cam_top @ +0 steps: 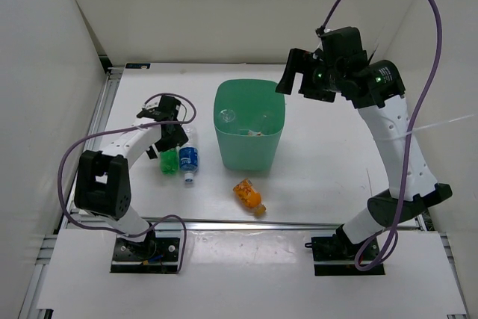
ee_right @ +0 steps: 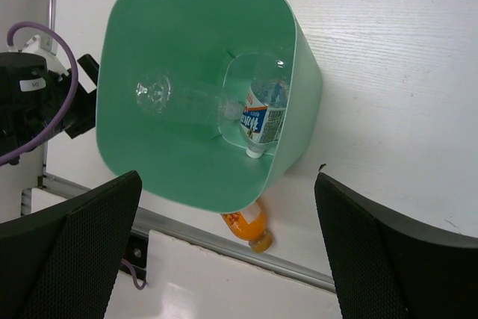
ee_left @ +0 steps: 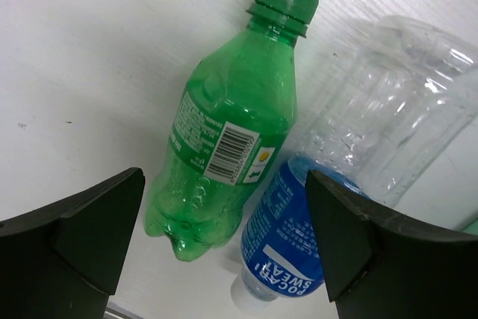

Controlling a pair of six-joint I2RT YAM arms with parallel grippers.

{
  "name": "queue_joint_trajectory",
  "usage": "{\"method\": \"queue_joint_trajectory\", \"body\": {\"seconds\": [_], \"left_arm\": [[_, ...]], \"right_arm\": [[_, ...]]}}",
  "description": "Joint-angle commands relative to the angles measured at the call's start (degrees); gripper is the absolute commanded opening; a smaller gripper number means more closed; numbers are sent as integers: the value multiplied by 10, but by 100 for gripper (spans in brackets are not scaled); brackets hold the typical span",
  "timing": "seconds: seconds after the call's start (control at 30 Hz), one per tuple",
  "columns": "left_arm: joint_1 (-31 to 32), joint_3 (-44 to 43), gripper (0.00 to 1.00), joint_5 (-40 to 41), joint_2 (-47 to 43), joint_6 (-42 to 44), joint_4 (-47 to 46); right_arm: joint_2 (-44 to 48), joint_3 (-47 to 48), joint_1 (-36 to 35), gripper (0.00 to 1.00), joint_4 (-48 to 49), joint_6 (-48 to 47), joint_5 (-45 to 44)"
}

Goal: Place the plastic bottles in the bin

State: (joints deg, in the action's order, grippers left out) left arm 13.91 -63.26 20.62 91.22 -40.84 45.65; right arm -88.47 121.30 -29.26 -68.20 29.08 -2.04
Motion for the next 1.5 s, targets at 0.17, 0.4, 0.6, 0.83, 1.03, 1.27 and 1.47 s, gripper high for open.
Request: {"method": "queue_joint_trajectory", "body": {"seconds": [0.17,0.4,0.6,0.83,1.03,1.27,1.47], "left_arm": [[-25,14,98,-8,7,16,-36],[-37,31,87,-43,19,22,-58],[-43,38,67,-59,35,27,-70],[-60,-9,38,-59,-57,7,-65],[-33,-113,29,-65,-153,-52,-64],[74,-317,28,-72,-131,-15,-64],[189,-401,30,-86,-53,4,-64]], "right_arm": [[14,21,7,100,-9,-27,20],[14,10,7,100,-9,-27,25],[19,-2,7,100,-9,-27,25],[24,-19,7,100,-9,-27,8],[19,-19,7,100,-9,-27,8],[14,-19,7,100,-14,-11,-16],[21,-25,22,100,-19,11,-27]]}}
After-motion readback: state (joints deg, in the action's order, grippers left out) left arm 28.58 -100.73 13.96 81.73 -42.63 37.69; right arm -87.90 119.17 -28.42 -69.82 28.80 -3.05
